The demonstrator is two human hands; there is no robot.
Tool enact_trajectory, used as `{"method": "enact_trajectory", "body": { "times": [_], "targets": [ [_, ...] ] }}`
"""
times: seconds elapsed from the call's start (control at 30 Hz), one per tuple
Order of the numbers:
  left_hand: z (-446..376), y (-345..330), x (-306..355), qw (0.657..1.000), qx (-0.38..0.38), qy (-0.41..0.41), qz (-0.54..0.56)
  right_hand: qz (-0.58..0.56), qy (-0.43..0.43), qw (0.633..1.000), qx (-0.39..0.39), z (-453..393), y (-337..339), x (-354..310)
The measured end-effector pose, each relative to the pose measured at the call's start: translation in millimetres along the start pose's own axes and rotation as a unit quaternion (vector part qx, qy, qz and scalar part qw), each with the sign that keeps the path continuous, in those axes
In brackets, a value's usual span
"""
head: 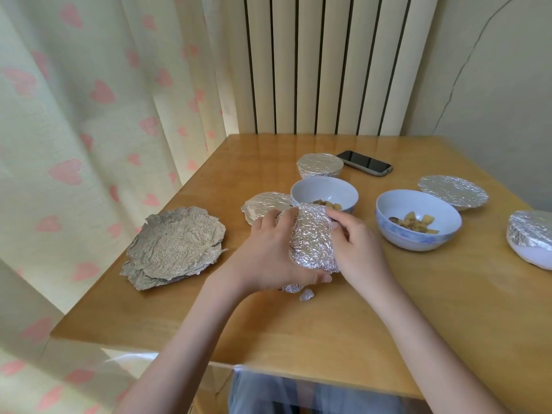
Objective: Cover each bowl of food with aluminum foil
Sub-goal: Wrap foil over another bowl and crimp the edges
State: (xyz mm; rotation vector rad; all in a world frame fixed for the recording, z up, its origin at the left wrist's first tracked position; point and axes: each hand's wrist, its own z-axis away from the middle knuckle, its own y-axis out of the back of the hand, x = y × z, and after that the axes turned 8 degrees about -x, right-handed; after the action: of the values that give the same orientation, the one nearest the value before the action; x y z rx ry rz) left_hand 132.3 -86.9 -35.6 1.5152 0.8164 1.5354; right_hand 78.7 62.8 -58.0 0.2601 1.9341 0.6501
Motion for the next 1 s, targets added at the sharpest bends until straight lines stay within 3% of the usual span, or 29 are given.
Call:
{"method": "enact_trajectory", "body": {
  "times": [0.2, 0.6, 0.77, 0.83, 1.0],
  "targets": [
    [2.1, -1.4, 1.1, 0.999, 0.035, -0.017, 0.023, -0.023, -0.031, 0.999, 0.021, 4.5, -6.2, -3.5],
    [35.0, -14.0, 10.8, 0.998, 0.033, -0.038, 0.039, -0.035, -0.056, 0.997, 0.040, 50.9, -1.4, -10.6],
    [41.8, -1.8, 16.0, 0.998, -0.053, -0.029, 0.032, -0.053, -0.059, 0.997, 0.008, 53.3, 6.8, -10.4],
    [46.0, 7.5, 11.9, 0.996, -0.068, -0.037, 0.033, -0.035, -0.057, 0.998, -0.006, 49.8, 18.4, -11.6],
    [54.2, 22.2, 19.9, 0.991, 0.000, -0.049, 0.121, 0.083, 0.011, 0.996, 0.026, 24.7, 39.4, -32.6]
  ]
}}
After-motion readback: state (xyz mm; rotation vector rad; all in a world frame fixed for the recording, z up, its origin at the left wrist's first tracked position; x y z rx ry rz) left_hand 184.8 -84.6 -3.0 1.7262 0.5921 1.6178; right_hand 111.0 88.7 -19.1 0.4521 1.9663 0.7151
